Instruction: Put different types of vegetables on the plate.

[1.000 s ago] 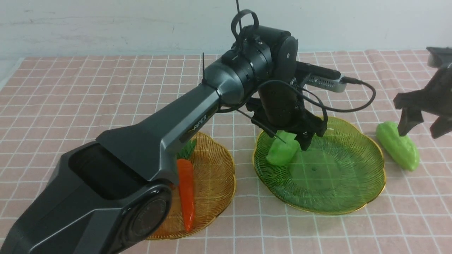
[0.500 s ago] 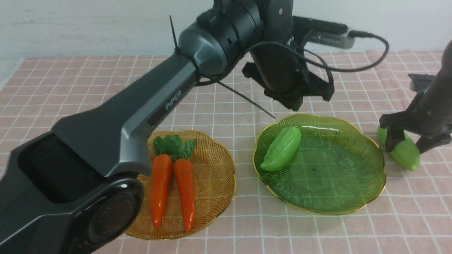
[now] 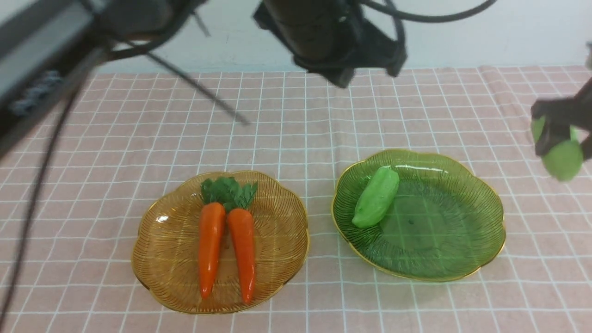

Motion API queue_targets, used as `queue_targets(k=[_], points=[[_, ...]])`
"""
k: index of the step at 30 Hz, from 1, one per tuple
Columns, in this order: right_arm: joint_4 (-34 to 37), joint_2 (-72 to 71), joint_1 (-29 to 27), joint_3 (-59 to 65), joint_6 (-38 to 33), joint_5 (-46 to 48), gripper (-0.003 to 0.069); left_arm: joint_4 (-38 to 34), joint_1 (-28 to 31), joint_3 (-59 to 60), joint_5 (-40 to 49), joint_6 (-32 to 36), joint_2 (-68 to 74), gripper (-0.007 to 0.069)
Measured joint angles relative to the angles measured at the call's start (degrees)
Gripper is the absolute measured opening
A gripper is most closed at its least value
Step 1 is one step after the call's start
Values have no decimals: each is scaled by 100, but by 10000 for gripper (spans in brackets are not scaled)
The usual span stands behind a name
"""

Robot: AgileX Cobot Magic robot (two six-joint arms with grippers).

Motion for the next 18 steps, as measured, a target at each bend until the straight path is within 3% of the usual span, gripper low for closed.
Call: queue_targets(k=[7, 14, 18], points=[[7, 531, 625, 0, -9, -193, 411, 62, 0, 1529, 0, -426, -1354, -4], [12, 1108, 786, 0, 144, -217, 418, 84, 0, 2697, -44, -753, -2596, -4], [7, 1254, 806, 9, 126, -31, 456, 142, 0, 3176, -126, -966, -3221, -4]])
